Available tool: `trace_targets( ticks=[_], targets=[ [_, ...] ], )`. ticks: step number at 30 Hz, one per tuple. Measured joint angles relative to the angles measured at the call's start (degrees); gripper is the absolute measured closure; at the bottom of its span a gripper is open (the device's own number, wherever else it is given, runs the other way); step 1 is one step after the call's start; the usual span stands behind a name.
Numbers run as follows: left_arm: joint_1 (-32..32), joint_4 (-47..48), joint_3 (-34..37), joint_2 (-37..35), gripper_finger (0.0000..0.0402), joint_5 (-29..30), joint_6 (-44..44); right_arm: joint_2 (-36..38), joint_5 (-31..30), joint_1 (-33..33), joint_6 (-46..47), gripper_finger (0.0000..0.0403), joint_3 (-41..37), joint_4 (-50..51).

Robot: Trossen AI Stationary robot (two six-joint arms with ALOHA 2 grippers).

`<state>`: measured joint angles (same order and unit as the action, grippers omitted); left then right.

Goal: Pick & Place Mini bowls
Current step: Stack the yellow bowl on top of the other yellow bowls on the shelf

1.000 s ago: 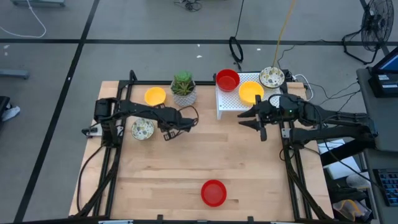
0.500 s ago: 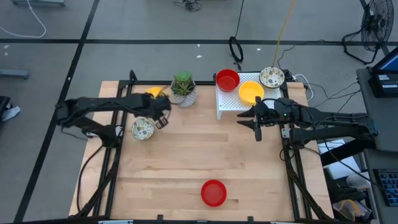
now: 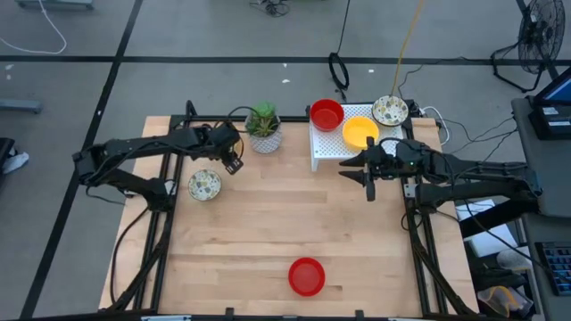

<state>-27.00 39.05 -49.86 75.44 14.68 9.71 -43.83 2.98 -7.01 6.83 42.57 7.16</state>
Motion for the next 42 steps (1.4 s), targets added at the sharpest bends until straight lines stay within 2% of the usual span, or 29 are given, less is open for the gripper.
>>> trace_targets(
  ticks=[3, 6, 13, 18, 23, 26, 28, 34, 35, 42],
  targets=[
    [-1.4, -0.41, -0.01, 1.85, 0.0168, 2.82, 0.7, -0.02, 0.0, 0.02, 0.02, 0.0284, 0.0, -0.11],
    [-3.27, -0.34, -0.01, 4.0, 0.0151, 3.14, 1.74, -0.02, 0.0, 0.01, 0.02, 0.0284, 0.0, -0.38],
    [-7.08, -1.76, -0.01, 9.81, 0.0147, 1.79, 1.26, 0.0, 0.02, 0.0, 0.02, 0.0284, 0.0, -0.5],
    [-8.77, -4.34, -0.05, 13.63, 0.0147, -3.14, -0.77, 0.0, 0.02, 0.0, 0.04, 0.0284, 0.0, -0.5],
    [-9.49, -5.18, -0.07, 17.28, 0.015, -4.19, -1.04, 0.0, 0.02, 0.01, 0.04, 0.0284, 0.0, -0.5],
    [-9.45, -4.76, -0.05, 19.01, 0.0177, -4.22, -1.04, -0.02, 0.02, 0.02, 0.04, 0.0284, 0.0, -0.5],
    [-9.17, -4.66, -0.05, 19.57, 0.0212, -4.24, -1.03, -0.02, 0.02, 0.02, 0.04, 0.0284, 0.0, -0.5],
    [-8.49, -3.58, -0.03, 19.1, 0.0368, -5.68, -0.99, -0.02, 0.02, 0.02, 0.04, 0.0284, 0.0, -0.48],
    [-8.49, -3.58, -0.03, 18.7, 0.0384, -6.28, -0.94, 0.0, 0.02, 0.01, 0.04, 0.0284, 0.0, -0.48],
    [-6.47, -1.86, -0.03, 14.31, 0.0395, -7.83, -0.55, -0.02, 0.04, 0.0, 0.04, 0.0284, 0.02, -0.46]
  ],
)
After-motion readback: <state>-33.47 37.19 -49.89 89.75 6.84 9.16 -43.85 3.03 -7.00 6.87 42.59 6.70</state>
